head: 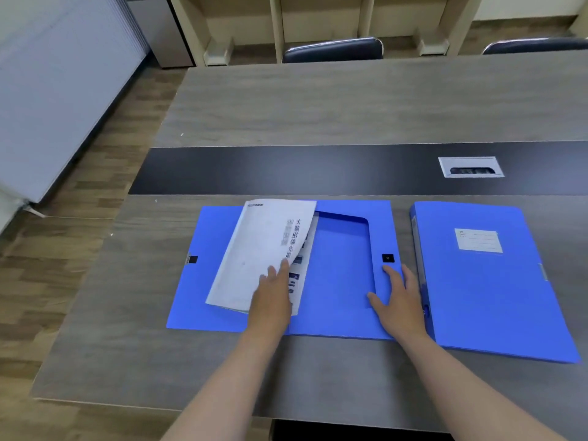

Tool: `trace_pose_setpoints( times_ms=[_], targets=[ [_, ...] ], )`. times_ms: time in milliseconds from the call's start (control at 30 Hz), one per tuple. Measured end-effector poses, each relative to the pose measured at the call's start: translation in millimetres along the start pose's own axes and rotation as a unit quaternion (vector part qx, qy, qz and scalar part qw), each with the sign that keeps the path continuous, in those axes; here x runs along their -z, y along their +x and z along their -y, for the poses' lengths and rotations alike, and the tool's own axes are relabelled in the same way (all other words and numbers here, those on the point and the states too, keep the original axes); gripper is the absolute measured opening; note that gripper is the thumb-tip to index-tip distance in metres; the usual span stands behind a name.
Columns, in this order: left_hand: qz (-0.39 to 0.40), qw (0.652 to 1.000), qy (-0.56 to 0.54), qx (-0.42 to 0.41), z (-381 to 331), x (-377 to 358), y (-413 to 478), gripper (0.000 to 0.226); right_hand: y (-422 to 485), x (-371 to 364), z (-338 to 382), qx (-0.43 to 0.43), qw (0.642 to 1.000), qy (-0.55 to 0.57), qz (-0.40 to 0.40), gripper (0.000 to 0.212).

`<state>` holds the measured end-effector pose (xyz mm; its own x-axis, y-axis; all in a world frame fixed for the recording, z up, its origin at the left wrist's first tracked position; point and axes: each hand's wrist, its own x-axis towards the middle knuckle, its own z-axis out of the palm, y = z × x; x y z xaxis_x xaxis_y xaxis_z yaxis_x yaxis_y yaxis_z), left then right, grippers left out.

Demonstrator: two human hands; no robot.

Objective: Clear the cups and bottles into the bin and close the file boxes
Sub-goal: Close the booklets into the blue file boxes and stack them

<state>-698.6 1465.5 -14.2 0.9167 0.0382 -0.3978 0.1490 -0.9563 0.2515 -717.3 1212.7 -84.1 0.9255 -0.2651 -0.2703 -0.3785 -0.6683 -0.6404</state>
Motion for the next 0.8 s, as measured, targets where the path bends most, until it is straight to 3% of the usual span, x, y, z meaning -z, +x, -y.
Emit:
trace_pose_setpoints(
  times_ms=[133, 267, 333, 400, 467, 567, 667, 800],
  targets=[
    [0.076, 0.996, 0.024, 0.038, 11, -36, 17, 0.071, 0, 0, -1, -0.001, 1.000, -0.003, 0.000, 0.071],
    [0.060, 0.996, 0.055, 0.030, 27, -49, 25, 0.050, 0, 1, 0, 0.005, 1.000, 0.000, -0.002, 0.070],
    [0.046, 0.999, 0.023, 0.011, 35, -46, 26, 0.038, -1, 1, -1, 0.004, 1.000, -0.001, -0.002, 0.070],
    [0.026, 0.996, -0.080, 0.020, 48, -35, 26, 0.041, -1, 1, -1, 0.005, 1.000, 0.001, 0.000, 0.070],
    [-0.030, 0.990, -0.131, 0.034, 70, -24, 27, 0.052, -1, 2, -1, 0.004, 1.000, 0.004, 0.001, 0.070],
    [-0.081, 0.989, -0.081, 0.090, 111, -9, 31, 0.085, -2, 2, 0, 0.003, 1.000, 0.010, 0.001, 0.070],
    [-0.057, 0.983, -0.080, 0.152, 141, -2, 40, 0.110, -1, 2, 2, 0.001, 1.000, 0.008, 0.000, 0.069],
    [-0.013, 0.973, -0.153, 0.170, 147, -5, 51, 0.116, -1, 0, 1, 0.002, 1.000, 0.005, -0.005, 0.070]
  ],
)
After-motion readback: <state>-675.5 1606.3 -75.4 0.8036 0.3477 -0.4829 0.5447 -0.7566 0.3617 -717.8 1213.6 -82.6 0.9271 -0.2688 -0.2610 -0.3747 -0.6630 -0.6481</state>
